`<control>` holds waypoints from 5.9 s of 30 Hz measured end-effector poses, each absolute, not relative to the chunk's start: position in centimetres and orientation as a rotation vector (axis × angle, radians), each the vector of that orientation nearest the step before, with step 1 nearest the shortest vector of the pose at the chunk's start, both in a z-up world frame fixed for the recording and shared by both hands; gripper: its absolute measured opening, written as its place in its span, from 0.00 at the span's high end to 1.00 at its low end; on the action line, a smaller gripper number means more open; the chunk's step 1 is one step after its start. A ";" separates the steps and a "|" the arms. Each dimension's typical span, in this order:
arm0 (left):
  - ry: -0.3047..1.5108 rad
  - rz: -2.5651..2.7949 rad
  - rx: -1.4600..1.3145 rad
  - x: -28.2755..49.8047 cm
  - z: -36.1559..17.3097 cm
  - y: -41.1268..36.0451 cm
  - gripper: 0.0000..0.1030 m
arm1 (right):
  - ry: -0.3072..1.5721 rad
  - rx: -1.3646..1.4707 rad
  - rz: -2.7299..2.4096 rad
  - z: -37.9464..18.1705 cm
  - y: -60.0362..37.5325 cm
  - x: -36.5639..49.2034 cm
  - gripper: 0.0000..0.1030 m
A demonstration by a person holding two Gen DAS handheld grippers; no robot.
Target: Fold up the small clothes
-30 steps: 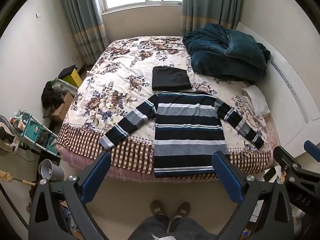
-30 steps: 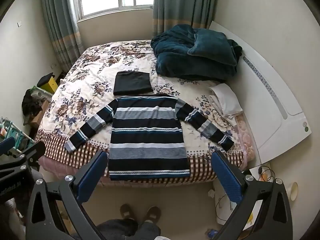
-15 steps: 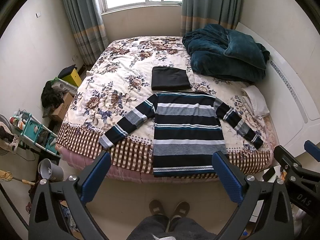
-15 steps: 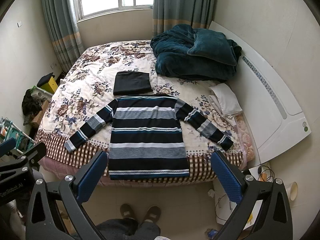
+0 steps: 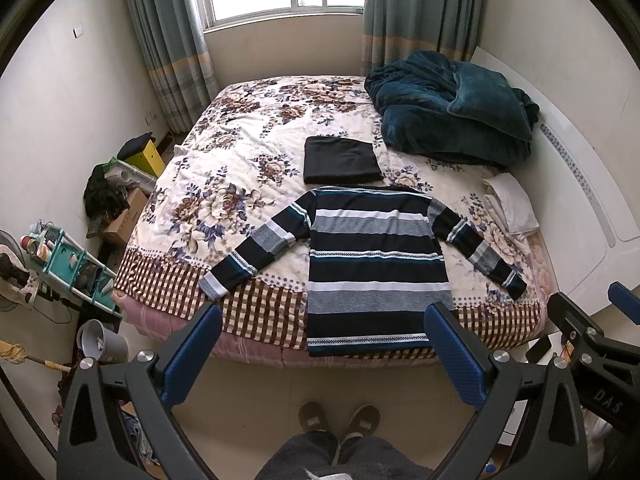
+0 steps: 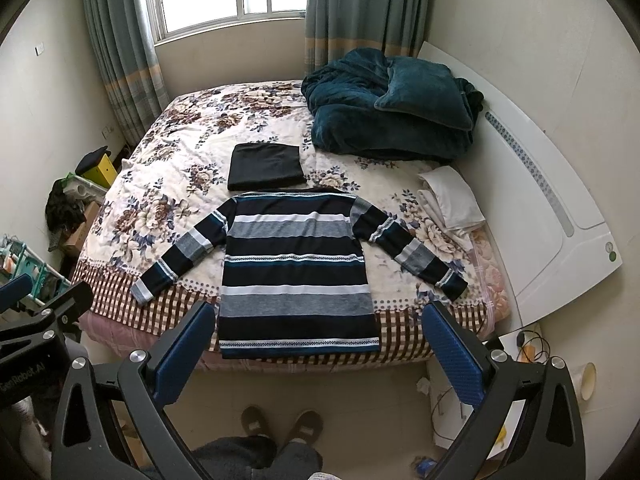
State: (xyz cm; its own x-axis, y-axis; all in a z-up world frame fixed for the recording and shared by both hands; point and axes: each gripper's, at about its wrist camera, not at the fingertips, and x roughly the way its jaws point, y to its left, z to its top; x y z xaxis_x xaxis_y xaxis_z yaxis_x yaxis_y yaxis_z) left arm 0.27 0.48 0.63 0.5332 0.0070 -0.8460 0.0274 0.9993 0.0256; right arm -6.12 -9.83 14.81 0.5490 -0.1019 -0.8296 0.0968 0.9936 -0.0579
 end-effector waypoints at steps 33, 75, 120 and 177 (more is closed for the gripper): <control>1.000 -0.012 0.037 0.3 1.1 0.2 0.00 | 0.969 0.002 -0.123 15.8 -9.8 -5.7 0.00; 1.209 0.060 0.158 24.8 -24.9 -14.4 0.00 | 1.127 0.635 -0.646 -17.4 -45.8 9.0 0.00; 1.315 0.340 -0.008 44.7 -48.2 0.7 0.00 | 0.879 0.657 -0.287 -34.3 -38.5 40.9 0.81; 0.801 1.026 -1.306 18.4 -52.7 38.0 0.06 | 1.404 0.339 0.111 -47.9 -3.7 52.2 0.41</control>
